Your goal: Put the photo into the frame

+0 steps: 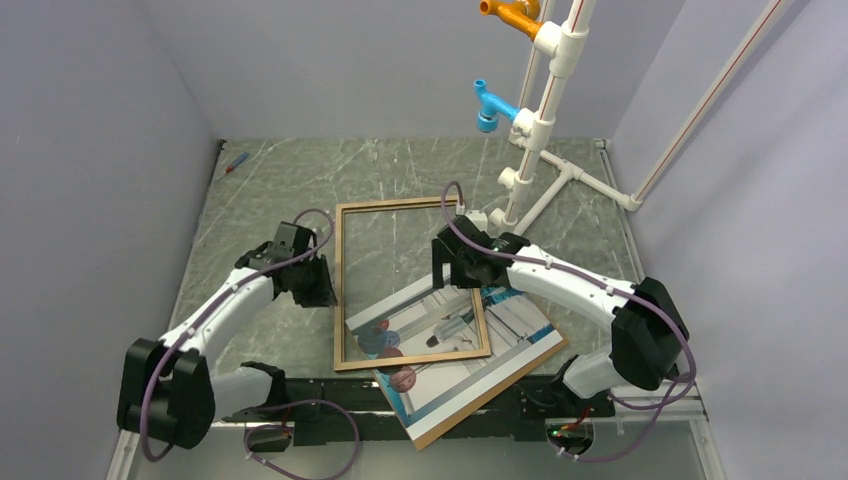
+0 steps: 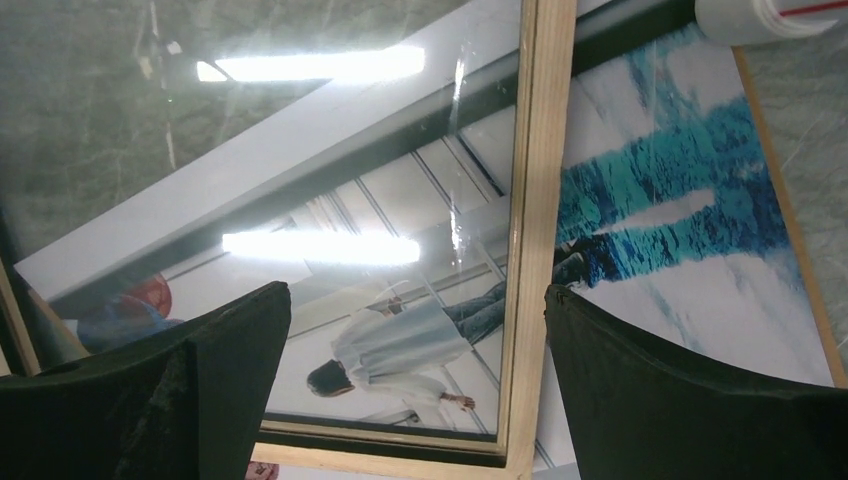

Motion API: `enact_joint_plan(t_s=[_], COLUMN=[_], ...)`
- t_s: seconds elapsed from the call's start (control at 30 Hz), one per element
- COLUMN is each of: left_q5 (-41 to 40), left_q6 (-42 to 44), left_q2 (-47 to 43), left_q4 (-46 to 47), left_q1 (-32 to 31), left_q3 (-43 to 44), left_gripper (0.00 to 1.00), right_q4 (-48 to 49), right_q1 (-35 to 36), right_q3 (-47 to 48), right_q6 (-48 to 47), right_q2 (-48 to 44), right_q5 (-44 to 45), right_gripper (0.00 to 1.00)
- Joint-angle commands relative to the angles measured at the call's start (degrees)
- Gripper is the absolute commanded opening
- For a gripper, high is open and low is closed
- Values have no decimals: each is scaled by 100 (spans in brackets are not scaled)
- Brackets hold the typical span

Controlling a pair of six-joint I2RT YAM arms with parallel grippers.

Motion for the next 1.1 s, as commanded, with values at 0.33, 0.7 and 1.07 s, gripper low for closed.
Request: enact_joint_plan(t_s=[0.33, 0.7, 1.07], left_q5=[2292, 2676, 2665], left_q6=[157, -19, 49], left_q2=[-2178, -2693, -2729], left_q4=[1014, 1294, 1140], left_q1=[-9, -16, -16], left_q3=[617, 678, 691], left_gripper=[97, 99, 99], right_q4=[653, 1251, 1215], right_q1=[-797, -819, -394], right_q3=[-1194, -1392, -785], right_q6=[-108, -155, -153], right_q2=[-552, -44, 610], right_q5=[-920, -1503, -1555], right_gripper=[100, 82, 50])
